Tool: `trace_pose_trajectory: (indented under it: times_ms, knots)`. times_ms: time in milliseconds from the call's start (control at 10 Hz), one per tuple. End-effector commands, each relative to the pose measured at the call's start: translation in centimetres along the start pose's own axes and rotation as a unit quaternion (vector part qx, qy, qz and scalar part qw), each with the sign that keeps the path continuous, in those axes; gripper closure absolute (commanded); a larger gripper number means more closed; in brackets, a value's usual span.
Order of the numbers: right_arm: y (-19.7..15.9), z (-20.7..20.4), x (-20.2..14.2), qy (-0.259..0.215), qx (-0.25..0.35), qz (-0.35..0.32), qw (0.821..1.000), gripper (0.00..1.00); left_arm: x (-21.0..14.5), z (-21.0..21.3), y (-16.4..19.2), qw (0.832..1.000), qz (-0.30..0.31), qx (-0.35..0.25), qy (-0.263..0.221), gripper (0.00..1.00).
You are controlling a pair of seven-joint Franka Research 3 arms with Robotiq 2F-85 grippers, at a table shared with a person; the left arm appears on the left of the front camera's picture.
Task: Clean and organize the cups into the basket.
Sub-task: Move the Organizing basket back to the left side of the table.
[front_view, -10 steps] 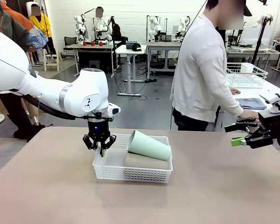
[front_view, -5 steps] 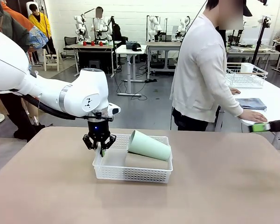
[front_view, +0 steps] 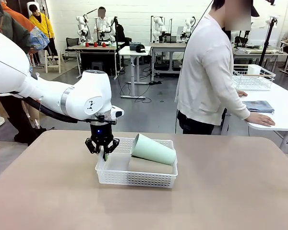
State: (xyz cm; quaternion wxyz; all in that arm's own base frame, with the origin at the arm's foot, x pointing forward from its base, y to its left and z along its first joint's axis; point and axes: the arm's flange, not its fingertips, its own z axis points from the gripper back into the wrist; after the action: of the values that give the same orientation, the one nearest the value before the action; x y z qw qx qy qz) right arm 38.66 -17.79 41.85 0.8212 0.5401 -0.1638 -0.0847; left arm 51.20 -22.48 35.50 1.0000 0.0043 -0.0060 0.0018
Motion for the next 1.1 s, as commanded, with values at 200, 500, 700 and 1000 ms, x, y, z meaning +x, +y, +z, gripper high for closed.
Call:
trace_pose_trajectory:
  times_ms: [200, 500, 700, 1000]
  knots:
    - [-3.8, 5.1, -0.4, -0.008, 0.046, -0.112, 0.993, 0.0, 0.0, 0.3, -0.1, 1.0, 0.0, 0.0, -0.003, 1.0]
    - [-4.6, 5.3, -1.2, -0.017, 0.04, -0.11, 0.993, 0.0, 0.0, 0.3, -0.1, 1.0, 0.0, 0.0, -0.003, 1.0]
    - [-4.6, 5.3, -1.2, -0.017, 0.04, -0.11, 0.993, 0.0, 0.0, 0.3, -0.1, 1.0, 0.0, 0.0, -0.003, 1.0]
    - [-4.6, 5.3, -1.2, -0.017, 0.04, -0.11, 0.993, 0.0, 0.0, 0.3, -0.1, 1.0, 0.0, 0.0, -0.003, 1.0]
